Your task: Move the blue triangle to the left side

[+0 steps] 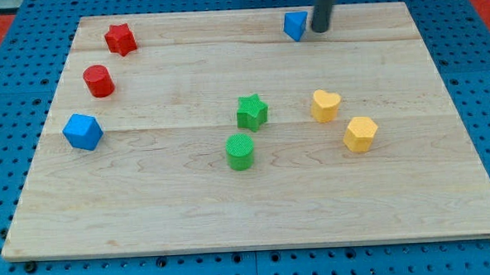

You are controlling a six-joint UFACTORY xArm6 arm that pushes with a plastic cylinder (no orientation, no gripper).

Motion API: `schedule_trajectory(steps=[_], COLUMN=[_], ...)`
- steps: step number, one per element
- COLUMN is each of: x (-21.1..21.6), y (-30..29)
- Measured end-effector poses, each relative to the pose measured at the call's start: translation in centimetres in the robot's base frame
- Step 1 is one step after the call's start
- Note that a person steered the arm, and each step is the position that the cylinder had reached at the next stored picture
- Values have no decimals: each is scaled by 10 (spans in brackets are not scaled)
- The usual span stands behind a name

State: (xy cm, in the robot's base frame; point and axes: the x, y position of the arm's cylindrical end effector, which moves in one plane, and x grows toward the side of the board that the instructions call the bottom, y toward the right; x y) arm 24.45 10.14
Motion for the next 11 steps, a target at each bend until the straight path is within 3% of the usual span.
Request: schedule_trajectory(steps=[1, 2, 3, 4, 5, 6, 7, 8, 10, 11], x=[-11, -30, -19, 29, 21, 6, -27, -34, 3, -45], y=[-47, -35, -73, -159, -146, -91, -78, -94, -105, -68])
